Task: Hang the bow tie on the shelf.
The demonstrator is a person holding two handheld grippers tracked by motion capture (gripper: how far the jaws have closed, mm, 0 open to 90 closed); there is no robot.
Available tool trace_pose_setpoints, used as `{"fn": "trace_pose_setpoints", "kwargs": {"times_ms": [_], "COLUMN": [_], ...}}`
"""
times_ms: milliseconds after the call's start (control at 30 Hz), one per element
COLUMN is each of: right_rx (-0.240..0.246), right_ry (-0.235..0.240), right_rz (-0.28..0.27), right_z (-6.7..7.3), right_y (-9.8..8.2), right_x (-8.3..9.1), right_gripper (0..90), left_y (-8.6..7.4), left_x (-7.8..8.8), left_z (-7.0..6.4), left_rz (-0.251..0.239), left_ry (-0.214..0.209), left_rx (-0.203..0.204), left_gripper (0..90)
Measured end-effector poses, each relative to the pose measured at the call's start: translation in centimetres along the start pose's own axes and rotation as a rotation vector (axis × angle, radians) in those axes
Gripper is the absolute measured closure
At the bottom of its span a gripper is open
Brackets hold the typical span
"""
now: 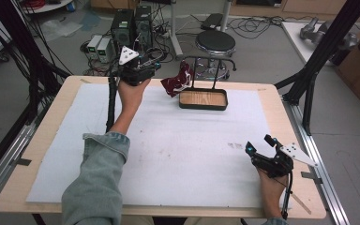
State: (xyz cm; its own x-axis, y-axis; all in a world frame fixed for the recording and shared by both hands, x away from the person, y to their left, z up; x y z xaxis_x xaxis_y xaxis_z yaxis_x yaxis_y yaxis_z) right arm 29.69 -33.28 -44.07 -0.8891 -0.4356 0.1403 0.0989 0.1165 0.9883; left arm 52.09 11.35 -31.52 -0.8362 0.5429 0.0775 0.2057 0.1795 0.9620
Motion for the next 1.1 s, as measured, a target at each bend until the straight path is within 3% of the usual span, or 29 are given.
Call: {"fn": "trace_pose_setpoints", "kwargs": {"times_ms": [300,533,1100], "right_rx": [0.003,0.009,0.011], "right_ry": [-0.007,-0.009,-0.015], "right_rz": [0.002,0.003,0.005], "right_z": [0.0,0.0,0.0], "right_y": [0.0,0.0,0.0], "right_x": [-0.1,-0.1,-0.1], "right_gripper": [11.8,11.8,11.8], "left_y": [1.2,1.4,-0.3], "left_x": [4.6,6.9,14.6], "left_z": [1.4,2.0,3.1], "left_rz": [-0.014,-0.023,-0.026], "left_ry": [-0.021,-0.018,-0.012], "left_rx": [0.0,-0.007,-0.037], "left_gripper": [38.0,32.9,24.0]}}
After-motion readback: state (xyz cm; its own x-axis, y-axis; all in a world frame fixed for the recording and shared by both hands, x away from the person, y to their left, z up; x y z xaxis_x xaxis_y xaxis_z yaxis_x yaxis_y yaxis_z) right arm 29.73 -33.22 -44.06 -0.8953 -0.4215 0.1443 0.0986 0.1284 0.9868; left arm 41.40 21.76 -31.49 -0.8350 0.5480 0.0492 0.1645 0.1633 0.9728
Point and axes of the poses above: each handheld gripper's, and its own axes: x roughly backward along the jaws, y roughly out of its top, z roughly to its left, the point moved 2 cm from there along -x, roughly forward along the jaws, and after that the axes turned 13 degrees about x, right-handed, at the moved point
